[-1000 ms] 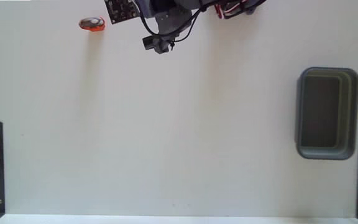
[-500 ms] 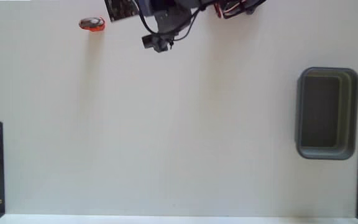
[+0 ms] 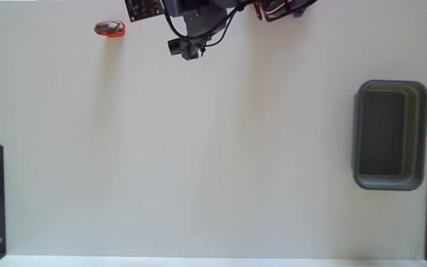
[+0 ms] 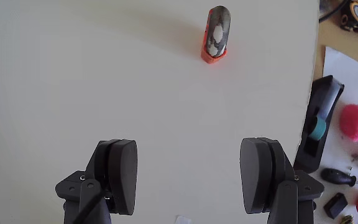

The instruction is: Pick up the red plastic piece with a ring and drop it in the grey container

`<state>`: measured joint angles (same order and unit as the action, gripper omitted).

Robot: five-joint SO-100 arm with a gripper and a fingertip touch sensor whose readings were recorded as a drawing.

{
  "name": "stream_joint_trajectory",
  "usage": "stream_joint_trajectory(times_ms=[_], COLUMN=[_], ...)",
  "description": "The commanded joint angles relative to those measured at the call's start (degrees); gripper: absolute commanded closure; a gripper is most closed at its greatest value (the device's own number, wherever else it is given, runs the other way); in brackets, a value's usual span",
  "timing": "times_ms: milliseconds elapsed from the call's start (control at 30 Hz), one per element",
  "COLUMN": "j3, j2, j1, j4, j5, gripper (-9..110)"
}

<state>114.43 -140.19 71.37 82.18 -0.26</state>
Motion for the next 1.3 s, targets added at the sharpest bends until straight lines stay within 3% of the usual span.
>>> stream_joint_trajectory(times_ms=[0,1267], j3=[0.1,-8.0], j2=[-1.7,23.6], j1=[1.3,1.3], j4=[-0.5,-17.6], j5=[0.3,0.3], gripper=[-9,-9])
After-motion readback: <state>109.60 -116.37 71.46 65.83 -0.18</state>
